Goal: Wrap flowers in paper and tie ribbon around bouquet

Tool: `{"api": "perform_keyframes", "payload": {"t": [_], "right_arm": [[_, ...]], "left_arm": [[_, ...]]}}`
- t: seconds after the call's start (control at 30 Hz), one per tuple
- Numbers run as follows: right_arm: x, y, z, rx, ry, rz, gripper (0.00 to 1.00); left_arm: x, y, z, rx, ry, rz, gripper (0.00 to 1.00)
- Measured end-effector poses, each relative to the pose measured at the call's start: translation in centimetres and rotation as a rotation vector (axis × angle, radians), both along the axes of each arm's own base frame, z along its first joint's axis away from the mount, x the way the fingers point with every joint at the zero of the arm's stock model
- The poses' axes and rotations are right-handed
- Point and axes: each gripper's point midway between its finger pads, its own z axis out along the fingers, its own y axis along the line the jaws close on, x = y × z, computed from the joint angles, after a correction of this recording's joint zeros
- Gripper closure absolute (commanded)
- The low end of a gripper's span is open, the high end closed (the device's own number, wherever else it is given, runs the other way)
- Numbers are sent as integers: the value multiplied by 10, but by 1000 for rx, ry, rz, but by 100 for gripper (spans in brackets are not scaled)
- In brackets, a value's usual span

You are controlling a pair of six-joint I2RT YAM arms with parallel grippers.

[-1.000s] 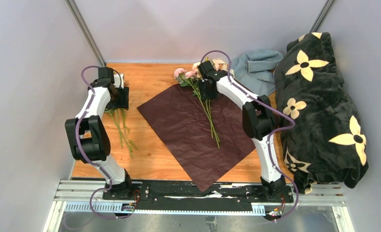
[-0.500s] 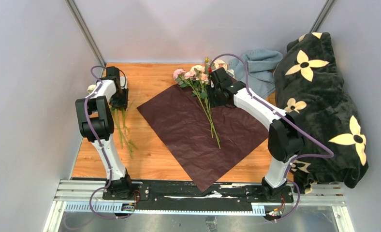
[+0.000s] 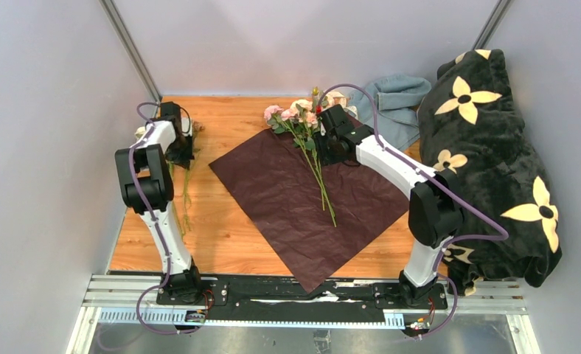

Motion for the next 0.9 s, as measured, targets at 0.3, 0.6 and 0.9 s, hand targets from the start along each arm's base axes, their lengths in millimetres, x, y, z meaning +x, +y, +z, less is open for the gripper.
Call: {"api": "perform_keyframes", "payload": {"t": [0.3, 0.6, 0.9], "right_arm": [[-34, 61, 82, 168, -179, 234, 47], [-106, 223, 226, 781, -493, 726, 26], [-124, 311, 227, 901, -456, 822, 76]], "left_arm": [[7, -22, 178, -230, -470, 23, 100], [-64, -126, 358, -580, -934, -255, 100], [-98, -174, 355, -751, -875, -349, 100]]}}
